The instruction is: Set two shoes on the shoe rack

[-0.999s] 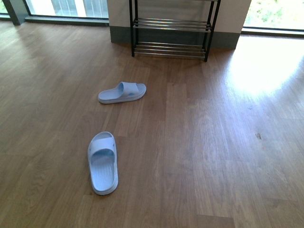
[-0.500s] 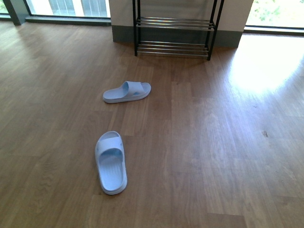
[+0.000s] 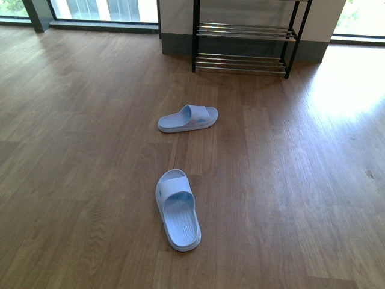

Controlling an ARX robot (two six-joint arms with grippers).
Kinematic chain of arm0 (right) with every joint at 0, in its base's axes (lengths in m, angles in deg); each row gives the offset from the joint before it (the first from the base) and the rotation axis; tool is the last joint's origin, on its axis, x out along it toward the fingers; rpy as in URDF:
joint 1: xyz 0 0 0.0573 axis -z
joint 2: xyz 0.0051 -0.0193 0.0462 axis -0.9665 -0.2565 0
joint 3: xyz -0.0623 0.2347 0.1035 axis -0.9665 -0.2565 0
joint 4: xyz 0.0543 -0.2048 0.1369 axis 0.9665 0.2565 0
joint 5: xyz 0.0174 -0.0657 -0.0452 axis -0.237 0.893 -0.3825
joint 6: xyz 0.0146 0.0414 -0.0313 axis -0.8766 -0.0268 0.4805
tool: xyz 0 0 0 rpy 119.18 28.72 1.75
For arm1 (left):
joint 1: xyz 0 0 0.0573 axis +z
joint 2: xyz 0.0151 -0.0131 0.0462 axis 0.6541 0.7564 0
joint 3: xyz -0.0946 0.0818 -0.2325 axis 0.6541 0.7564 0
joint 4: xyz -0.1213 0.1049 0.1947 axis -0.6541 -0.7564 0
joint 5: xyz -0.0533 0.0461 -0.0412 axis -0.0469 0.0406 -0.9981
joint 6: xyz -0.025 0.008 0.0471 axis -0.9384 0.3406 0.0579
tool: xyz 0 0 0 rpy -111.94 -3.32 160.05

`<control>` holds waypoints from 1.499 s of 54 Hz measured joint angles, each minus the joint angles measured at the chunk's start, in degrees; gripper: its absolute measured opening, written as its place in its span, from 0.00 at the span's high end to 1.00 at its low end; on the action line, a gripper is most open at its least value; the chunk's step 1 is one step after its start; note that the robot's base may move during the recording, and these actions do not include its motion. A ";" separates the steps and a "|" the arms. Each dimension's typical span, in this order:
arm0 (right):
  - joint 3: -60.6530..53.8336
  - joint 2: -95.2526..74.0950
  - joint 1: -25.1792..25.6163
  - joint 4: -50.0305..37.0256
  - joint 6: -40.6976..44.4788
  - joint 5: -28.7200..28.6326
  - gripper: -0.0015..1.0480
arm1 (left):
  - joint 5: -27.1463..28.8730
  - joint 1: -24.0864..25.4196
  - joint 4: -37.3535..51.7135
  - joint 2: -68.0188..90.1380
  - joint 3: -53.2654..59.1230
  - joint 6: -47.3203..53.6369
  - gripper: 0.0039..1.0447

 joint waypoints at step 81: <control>0.00 0.00 0.00 0.00 0.00 0.26 0.09 | -0.07 0.07 0.00 0.00 0.00 0.02 0.09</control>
